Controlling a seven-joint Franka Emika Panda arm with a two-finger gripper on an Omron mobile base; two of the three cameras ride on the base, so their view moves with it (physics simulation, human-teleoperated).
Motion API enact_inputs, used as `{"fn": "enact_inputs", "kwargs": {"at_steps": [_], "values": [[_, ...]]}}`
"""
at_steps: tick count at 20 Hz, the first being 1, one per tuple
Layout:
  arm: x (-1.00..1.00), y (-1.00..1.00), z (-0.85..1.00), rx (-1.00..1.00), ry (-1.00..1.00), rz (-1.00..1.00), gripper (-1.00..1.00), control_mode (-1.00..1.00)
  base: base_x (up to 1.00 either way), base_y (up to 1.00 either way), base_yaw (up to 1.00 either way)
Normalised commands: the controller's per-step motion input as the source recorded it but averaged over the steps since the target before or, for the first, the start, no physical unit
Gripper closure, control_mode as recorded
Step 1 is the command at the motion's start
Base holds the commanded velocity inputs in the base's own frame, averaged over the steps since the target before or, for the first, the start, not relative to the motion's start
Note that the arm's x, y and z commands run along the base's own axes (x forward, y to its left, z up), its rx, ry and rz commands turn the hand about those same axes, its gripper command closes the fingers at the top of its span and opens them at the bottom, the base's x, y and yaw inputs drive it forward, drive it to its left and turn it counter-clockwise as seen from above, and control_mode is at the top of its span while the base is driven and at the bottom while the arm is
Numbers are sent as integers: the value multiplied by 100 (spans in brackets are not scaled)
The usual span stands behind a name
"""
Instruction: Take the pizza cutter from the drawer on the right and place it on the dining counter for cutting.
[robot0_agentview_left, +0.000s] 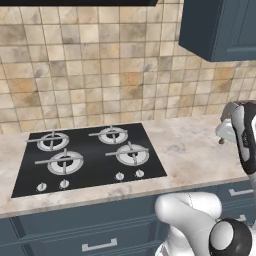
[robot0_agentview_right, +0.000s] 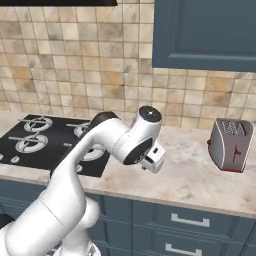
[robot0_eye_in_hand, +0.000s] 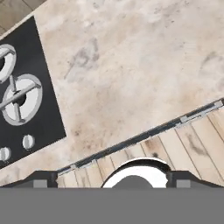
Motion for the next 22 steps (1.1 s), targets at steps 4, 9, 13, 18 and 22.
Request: {"fn": "enact_inputs", "kwargs": {"at_steps": [4, 9, 13, 18, 22], "values": [[-58, -93, -50, 18, 0, -47, -100, -100, 0, 0, 0], [-54, -92, -54, 22, -1, -45, -100, -100, 0, 0, 0], [-49, -93, -54, 24, -4, -39, -100, -100, 0, 0, 0], [-7, -80, -61, 30, -11, -27, -100, -100, 0, 0, 0], [19, -62, -63, 32, -19, -5, -100, -100, 0, 0, 0]]}}
